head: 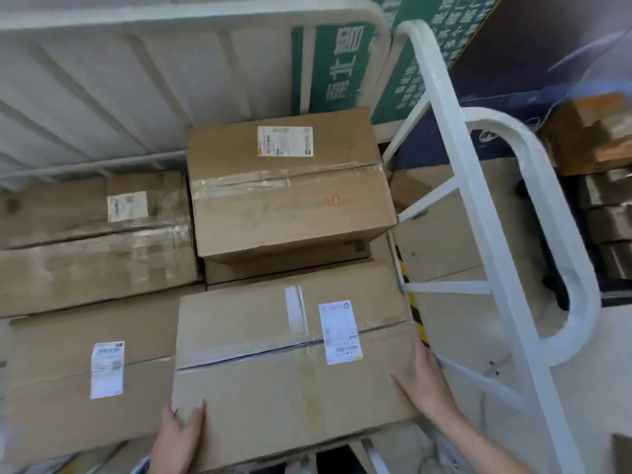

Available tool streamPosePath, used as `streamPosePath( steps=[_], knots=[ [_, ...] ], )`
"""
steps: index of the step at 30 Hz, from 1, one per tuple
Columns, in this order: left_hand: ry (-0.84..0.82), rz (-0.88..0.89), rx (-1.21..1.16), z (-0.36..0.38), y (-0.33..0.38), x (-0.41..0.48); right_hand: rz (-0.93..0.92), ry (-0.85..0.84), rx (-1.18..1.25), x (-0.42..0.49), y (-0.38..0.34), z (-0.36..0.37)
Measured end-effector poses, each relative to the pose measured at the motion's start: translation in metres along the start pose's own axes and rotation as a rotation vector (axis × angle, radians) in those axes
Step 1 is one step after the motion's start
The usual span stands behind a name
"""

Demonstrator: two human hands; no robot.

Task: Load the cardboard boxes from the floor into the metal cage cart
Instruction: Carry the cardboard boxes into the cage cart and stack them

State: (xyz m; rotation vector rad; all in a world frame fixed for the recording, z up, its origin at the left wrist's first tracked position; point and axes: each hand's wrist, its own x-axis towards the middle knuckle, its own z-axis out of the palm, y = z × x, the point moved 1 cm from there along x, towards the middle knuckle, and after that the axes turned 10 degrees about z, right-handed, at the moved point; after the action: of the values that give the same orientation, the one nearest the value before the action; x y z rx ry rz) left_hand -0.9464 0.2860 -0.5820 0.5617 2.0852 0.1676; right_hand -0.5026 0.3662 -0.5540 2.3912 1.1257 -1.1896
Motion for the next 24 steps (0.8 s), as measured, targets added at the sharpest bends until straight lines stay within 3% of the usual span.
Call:
streamPosePath(
  steps=[6, 13, 24],
  knots=[
    [-0.06, 0.006, -0.054, 0.036, -0.023, 0.049, 0.062, -0.058, -0.146, 0.047, -0.001, 0.038],
    [-0.046, -0.011, 0.145, 0.043, 0.007, 0.099, 0.085, -0.018, -0.116, 0.092, -0.024, 0.035],
    [-0.106, 0.054, 0.274, 0.04, 0.014, 0.088, 0.131, -0.028, -0.176, 0.097, -0.032, 0.032]
  ],
)
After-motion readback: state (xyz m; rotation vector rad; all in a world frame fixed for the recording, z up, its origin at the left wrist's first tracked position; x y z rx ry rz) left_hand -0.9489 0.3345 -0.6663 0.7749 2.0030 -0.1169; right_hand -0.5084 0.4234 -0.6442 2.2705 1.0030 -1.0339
